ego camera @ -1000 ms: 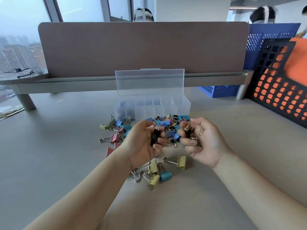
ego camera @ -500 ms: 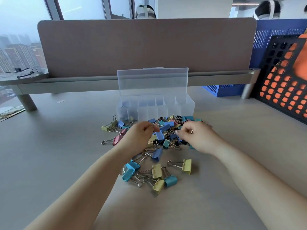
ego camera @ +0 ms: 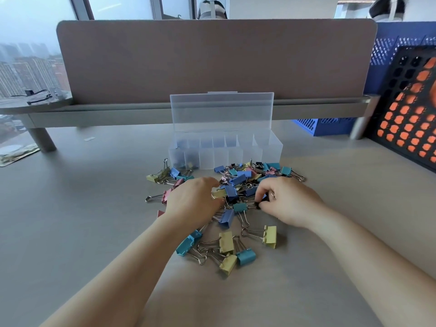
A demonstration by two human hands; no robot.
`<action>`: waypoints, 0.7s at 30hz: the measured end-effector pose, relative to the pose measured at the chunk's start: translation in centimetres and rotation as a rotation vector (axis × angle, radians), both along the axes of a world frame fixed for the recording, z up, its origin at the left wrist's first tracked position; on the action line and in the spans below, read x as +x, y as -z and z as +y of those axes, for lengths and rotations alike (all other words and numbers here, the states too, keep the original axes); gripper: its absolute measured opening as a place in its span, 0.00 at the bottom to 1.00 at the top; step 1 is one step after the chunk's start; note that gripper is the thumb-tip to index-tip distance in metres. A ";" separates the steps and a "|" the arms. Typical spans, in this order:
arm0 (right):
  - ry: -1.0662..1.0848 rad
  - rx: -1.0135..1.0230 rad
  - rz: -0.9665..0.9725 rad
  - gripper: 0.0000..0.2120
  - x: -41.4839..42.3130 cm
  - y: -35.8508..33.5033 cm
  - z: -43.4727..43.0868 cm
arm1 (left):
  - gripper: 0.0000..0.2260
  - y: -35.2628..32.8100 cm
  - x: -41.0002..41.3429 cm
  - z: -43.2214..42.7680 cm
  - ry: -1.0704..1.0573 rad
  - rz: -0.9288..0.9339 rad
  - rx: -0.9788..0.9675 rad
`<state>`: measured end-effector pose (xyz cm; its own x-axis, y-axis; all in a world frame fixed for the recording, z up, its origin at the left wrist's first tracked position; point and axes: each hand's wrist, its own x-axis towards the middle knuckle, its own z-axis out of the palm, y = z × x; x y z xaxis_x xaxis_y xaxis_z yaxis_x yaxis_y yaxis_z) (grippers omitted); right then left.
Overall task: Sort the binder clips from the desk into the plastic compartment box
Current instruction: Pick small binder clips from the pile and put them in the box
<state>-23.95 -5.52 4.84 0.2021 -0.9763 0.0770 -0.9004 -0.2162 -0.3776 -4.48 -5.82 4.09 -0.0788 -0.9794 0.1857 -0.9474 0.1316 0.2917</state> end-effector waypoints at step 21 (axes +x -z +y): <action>0.059 0.338 -0.773 0.07 1.1 -0.1 0.0 | 0.13 -0.1 0.1 0.0 -0.006 0.082 0.043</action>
<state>-22.83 -5.55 4.92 0.1611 -0.9789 -0.1257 -0.3682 0.0585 -0.9279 -4.37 -5.82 4.23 -0.0591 -0.9871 0.1487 -0.9208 0.1114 0.3738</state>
